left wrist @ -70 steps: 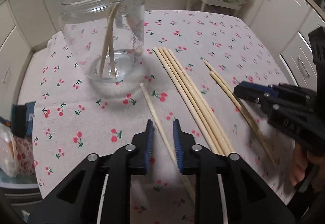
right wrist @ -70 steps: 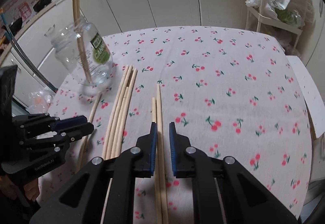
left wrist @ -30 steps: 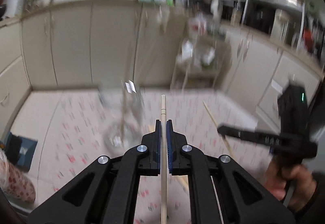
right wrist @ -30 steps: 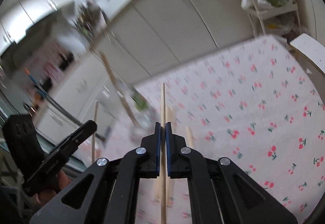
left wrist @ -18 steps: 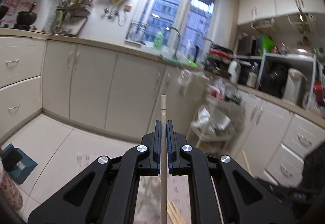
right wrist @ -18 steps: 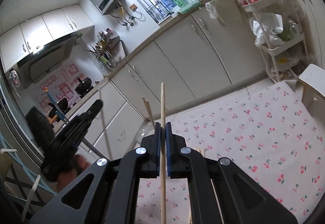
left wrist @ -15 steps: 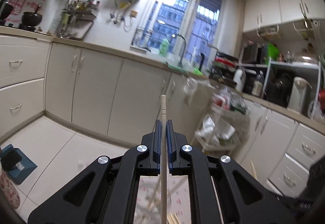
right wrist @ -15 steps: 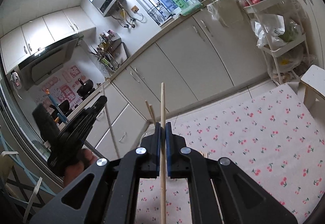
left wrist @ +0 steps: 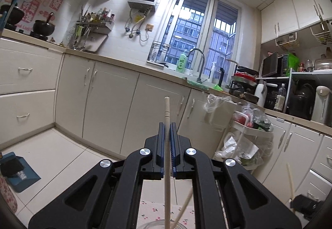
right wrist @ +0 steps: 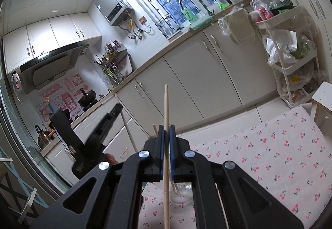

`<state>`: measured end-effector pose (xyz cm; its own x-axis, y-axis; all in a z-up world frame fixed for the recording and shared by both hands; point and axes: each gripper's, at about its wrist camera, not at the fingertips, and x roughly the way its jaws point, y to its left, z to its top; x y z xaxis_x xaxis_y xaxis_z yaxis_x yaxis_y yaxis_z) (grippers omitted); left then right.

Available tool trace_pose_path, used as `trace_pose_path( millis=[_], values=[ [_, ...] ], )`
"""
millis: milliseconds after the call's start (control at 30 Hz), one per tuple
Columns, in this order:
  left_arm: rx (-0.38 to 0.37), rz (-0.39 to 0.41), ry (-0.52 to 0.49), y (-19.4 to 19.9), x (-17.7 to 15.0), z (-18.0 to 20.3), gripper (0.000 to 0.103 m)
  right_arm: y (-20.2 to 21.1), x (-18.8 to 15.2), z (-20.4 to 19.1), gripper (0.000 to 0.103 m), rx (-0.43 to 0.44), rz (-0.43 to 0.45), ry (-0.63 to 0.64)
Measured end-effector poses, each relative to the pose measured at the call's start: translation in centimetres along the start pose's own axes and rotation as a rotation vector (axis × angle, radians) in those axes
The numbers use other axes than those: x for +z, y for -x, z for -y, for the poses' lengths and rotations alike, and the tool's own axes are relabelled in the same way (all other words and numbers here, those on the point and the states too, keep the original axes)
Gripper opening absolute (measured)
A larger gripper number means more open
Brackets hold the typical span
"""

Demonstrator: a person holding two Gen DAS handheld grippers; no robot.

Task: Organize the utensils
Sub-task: 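Lift both held sticks upright and carry them above the glass jar, then drop the sticks into the jar, opening the left then the right gripper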

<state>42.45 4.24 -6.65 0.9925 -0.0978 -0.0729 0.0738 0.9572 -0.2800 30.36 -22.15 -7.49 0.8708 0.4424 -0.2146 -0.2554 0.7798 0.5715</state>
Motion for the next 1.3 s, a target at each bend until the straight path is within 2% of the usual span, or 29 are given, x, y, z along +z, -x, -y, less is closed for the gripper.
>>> trace_pose_path(
  millis=[233,600,700,767,867,967,1300],
  values=[
    [0.013,-0.002,-0.055,-0.4,-2.0,0.2,0.005,-0.8,0.1,-0.5,0.006,-0.001,0.057,0.015],
    [-0.019,-0.138,-0.114,1.6,-6.3,-0.8,0.006,-4.4,0.4,-2.5,0.006,0.049,0.14,0.023],
    [-0.038,-0.17,-0.137,2.5,-6.7,-0.9,0.011,-5.5,0.6,-3.4,0.006,0.061,0.154,0.037],
    [-0.049,-0.18,-0.141,3.3,-6.9,-1.1,0.019,-6.1,0.7,-4.0,0.006,0.063,0.167,0.042],
    [-0.05,-0.179,-0.129,4.6,-7.0,-1.5,0.027,-7.0,1.0,-4.5,0.006,0.059,0.188,0.049],
    [-0.031,-0.17,-0.096,6.4,-6.8,-2.5,0.034,-7.8,1.1,-4.9,0.006,0.05,0.207,0.06],
    [0.054,-0.205,0.031,10.1,-7.2,-6.0,0.046,-11.5,-0.3,-5.4,0.006,-0.027,0.222,0.134]
  ],
)
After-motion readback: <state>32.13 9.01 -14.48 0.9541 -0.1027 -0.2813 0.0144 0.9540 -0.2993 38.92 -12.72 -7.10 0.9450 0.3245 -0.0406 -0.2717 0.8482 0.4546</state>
